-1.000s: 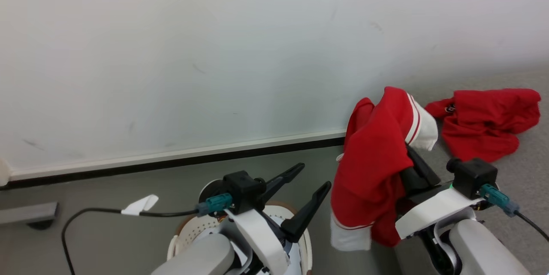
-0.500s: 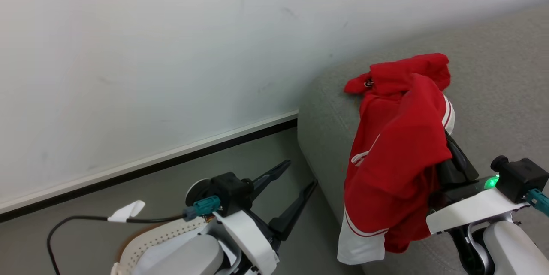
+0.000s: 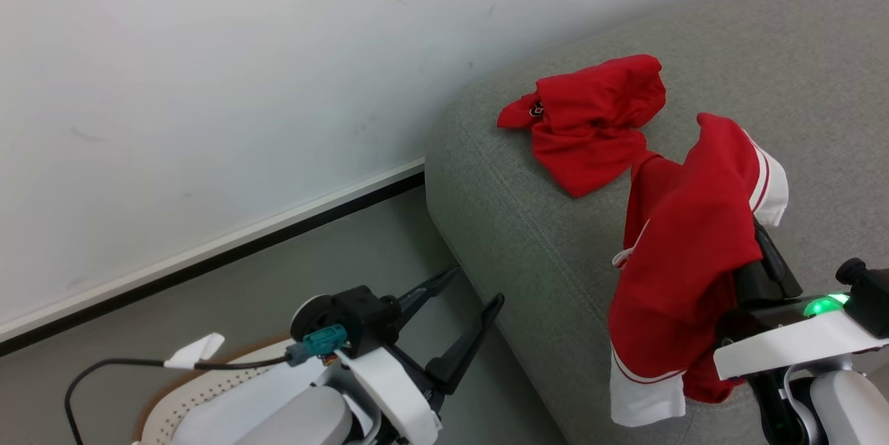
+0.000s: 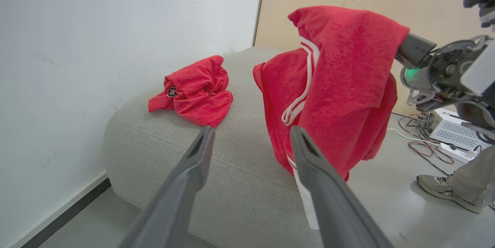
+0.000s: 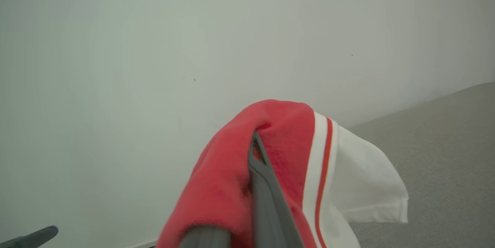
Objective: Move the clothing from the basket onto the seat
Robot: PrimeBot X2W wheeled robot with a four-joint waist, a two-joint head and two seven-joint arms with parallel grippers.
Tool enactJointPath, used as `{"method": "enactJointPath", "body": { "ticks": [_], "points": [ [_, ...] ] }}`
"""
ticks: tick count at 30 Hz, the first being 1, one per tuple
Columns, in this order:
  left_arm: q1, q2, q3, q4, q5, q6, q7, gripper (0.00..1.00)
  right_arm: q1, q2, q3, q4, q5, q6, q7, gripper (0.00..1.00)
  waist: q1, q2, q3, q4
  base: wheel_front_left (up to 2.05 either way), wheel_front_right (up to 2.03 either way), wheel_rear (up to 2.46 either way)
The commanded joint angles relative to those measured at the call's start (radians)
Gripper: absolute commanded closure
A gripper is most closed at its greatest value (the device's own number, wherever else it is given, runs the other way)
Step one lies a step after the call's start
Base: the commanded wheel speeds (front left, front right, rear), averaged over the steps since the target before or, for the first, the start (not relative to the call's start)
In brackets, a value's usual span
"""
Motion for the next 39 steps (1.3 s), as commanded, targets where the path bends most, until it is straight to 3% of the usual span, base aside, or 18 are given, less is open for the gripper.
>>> {"method": "enactJointPath", "body": {
  "ticks": [1, 13, 23, 31, 39],
  "points": [
    [0.01, 0.004, 0.005, 0.002, 0.021, -0.003, 0.0, 0.0, 0.012, 0.0, -0.013, -0.01, 0.01, -0.003, 0.005, 1.0, 0.0, -0.0001, 0.007, 0.0, 0.0, 0.0, 0.0],
    [-0.048, 0.067, -0.006, -0.031, 0.032, -0.017, 0.01, 0.0, -0.128, 0.005, -0.136, -0.082, 0.046, -0.003, 0.093, 1.0, 0.0, -0.0001, 0.152, 0.056, 0.0, 0.0, 0.0],
    [-0.128, 0.187, -0.002, -0.154, 0.046, -0.023, 0.058, 0.0, -0.426, -0.017, -0.393, -0.041, 0.083, -0.002, 0.289, 1.0, 0.0, -0.0001, 0.372, 0.13, 0.0, 0.0, 0.0],
    [-0.166, 0.253, 0.003, -0.217, 0.038, -0.024, 0.069, 0.0, -0.615, -0.065, -0.598, 0.037, -0.006, -0.002, 0.409, 1.0, 0.0, -0.0001, 0.488, 0.186, 0.0, 0.0, 0.0],
    [-0.185, 0.283, 0.002, -0.229, 0.026, -0.025, 0.062, 0.0, -0.558, -0.029, -0.669, 0.182, -0.151, -0.002, 0.521, 1.0, 0.0, -0.0001, 0.545, 0.222, 0.0, 0.0, 0.0]
  ]
}}
